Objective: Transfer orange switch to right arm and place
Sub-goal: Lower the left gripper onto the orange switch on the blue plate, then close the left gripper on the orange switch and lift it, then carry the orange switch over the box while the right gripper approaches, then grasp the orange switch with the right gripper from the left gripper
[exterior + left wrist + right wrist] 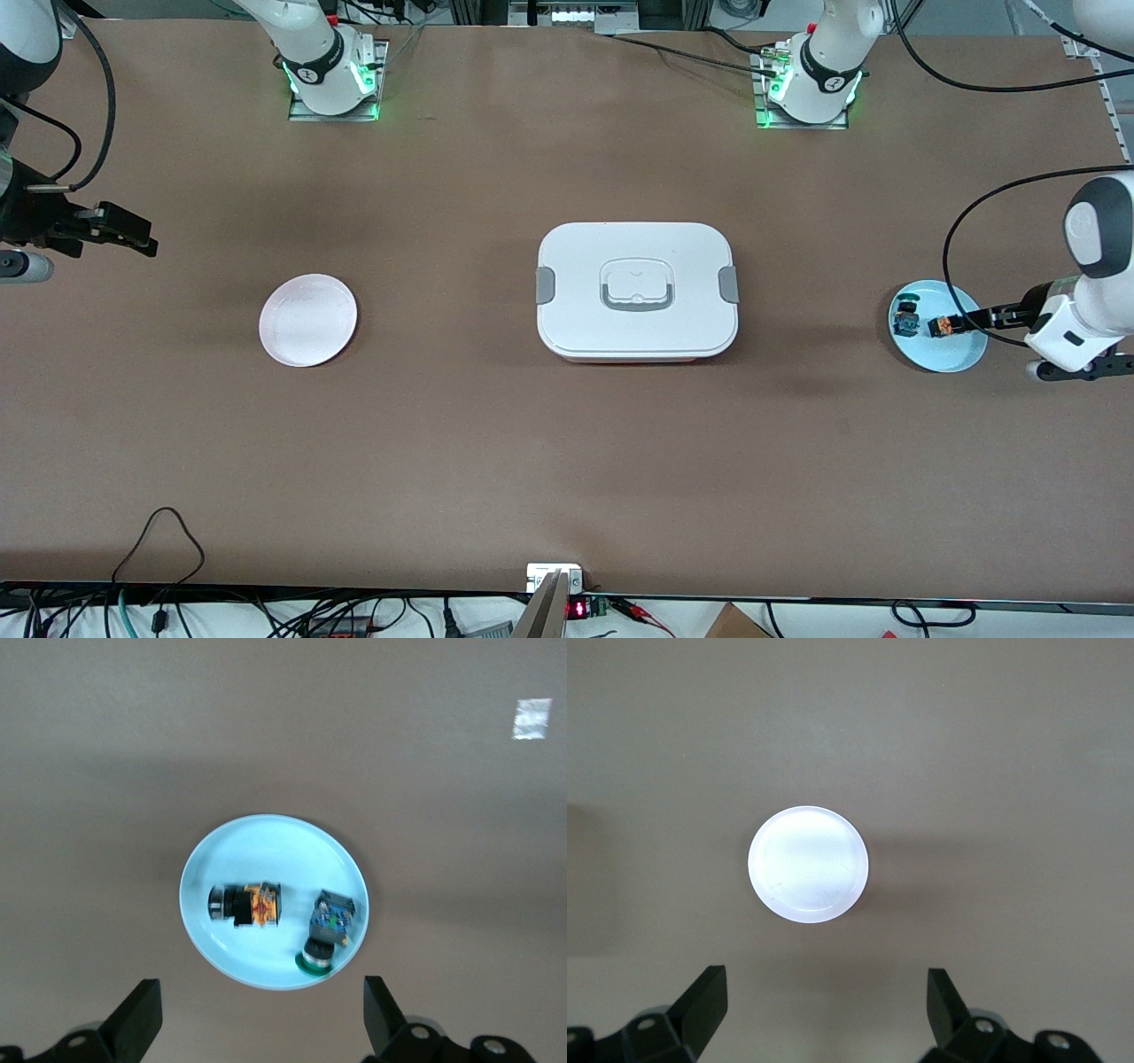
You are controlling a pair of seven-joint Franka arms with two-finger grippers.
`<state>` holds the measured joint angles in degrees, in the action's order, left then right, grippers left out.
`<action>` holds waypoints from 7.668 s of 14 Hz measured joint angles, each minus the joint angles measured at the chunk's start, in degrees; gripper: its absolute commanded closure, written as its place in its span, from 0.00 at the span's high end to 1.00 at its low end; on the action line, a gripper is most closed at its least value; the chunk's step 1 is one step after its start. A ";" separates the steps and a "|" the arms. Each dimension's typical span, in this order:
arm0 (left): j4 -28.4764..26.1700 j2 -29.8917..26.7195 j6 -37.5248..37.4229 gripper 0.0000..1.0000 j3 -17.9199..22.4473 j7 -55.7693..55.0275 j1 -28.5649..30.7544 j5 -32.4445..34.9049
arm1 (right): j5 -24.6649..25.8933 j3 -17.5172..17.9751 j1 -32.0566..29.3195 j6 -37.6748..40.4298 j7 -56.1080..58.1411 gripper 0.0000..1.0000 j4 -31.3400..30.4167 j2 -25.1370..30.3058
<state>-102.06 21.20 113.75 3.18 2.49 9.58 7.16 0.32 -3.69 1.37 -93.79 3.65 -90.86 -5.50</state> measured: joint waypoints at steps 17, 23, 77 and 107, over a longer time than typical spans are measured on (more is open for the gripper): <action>-26.90 3.95 50.69 0.96 -0.40 8.13 8.40 0.11 | 0.00 0.00 0.01 -0.02 0.00 1.00 0.00 -0.12; -27.14 4.50 50.67 0.37 -0.41 8.14 8.41 0.11 | 0.00 0.00 0.01 -0.02 0.00 1.00 0.01 -0.12; 7.27 7.56 17.35 0.02 -39.18 113.52 -10.34 -105.43 | -63.92 0.49 0.98 2.85 0.17 1.00 -11.52 -4.54; 7.43 7.83 23.37 0.00 -39.21 117.39 -15.79 -111.49 | -101.21 0.71 17.32 -0.07 1.45 1.00 -14.77 -16.84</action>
<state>-94.63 29.02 137.12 -36.03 119.88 -6.21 -104.33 -100.89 -2.98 18.69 -93.86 5.10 -105.63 -22.34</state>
